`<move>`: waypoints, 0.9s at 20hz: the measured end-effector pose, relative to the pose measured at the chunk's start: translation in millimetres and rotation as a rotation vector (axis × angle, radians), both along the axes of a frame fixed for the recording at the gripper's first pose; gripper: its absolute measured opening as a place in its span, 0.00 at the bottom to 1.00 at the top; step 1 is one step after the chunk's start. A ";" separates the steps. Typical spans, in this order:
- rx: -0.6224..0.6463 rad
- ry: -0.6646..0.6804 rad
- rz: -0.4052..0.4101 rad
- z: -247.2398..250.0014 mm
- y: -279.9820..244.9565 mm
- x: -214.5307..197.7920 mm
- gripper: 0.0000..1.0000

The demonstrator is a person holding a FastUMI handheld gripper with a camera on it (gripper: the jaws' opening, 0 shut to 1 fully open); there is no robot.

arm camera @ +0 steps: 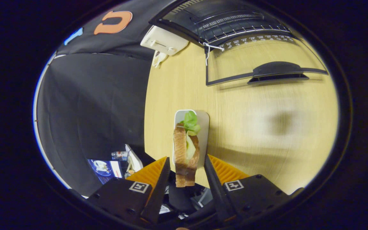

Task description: Open the toaster oven, put the food inside, and close the toaster oven door.

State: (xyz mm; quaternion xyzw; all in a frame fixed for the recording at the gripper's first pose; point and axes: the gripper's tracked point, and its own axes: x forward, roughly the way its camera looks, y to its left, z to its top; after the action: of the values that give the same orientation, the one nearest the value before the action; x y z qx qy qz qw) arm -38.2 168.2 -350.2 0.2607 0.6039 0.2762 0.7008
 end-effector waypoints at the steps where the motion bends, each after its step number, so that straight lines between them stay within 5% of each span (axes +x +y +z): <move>1: 0.004 0.005 0.000 0.9 0.6 1.5 0.67; 6: 0.023 -0.012 0.014 14.9 -0.4 -0.2 0.37; 12: 0.118 -0.074 -0.038 77.8 -19.3 5.2 0.35; 18: 0.181 -0.213 -0.240 128.1 -68.5 55.4 0.34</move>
State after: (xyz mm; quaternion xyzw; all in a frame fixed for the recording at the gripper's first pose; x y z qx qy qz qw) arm 17.2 99.7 -222.1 0.3621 0.4637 0.2698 0.7623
